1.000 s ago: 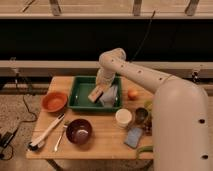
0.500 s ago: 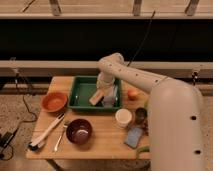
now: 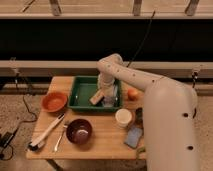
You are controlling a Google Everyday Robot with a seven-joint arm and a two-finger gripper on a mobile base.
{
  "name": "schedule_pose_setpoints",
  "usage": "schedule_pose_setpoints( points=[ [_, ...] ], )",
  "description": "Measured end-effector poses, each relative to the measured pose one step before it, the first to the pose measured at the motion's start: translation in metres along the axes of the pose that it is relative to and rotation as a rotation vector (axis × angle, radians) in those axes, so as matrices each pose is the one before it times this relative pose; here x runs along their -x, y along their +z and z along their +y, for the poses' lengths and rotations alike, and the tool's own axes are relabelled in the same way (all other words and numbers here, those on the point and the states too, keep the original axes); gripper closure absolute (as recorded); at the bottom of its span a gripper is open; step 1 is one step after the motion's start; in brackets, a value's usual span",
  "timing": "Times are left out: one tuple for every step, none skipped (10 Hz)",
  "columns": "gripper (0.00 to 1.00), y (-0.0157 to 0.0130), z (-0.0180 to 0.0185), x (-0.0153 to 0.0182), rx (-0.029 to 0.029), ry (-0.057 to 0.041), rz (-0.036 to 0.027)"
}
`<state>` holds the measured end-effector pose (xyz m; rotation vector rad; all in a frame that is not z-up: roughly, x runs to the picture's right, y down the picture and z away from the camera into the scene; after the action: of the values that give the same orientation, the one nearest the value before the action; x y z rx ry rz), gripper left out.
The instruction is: Wipe tray with eraser
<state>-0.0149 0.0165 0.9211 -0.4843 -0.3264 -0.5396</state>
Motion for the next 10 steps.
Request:
schedule_pose_setpoints(
  points=[
    [1.0,0.00054,-0.00791,0.00194,-0.00268,-0.00051,0.00042],
    [1.0,0.00227,-0.01093,0.00318,-0.00063,-0.00549,0.00035],
    [1.0,0.00191,-0.00897,0.00446,-0.00067,-0.00805,-0.00177],
    [1.0,0.00212,-0.01012,0.00698,-0.00012,-0.01155,-0.00275],
    [1.0,0.00375,-0.01284,0.0126,0.00383,-0.02995,-0.00249],
    [1.0,0.00207,-0.00579,0.00629,0.00206,-0.01571,-0.00147],
    [1.0,0.00523,-0.0086,0.01162,0.00397,-0.02474,-0.00936],
    [1.0,0.0052,-0.00585,0.01104,0.00249,-0.02638,-0.01676],
    [1.0,0.00256,0.00006,0.00721,0.00185,-0.02046,-0.01395],
    [1.0,0.00234,0.00171,0.00894,0.00119,-0.01973,-0.02061]
  ],
)
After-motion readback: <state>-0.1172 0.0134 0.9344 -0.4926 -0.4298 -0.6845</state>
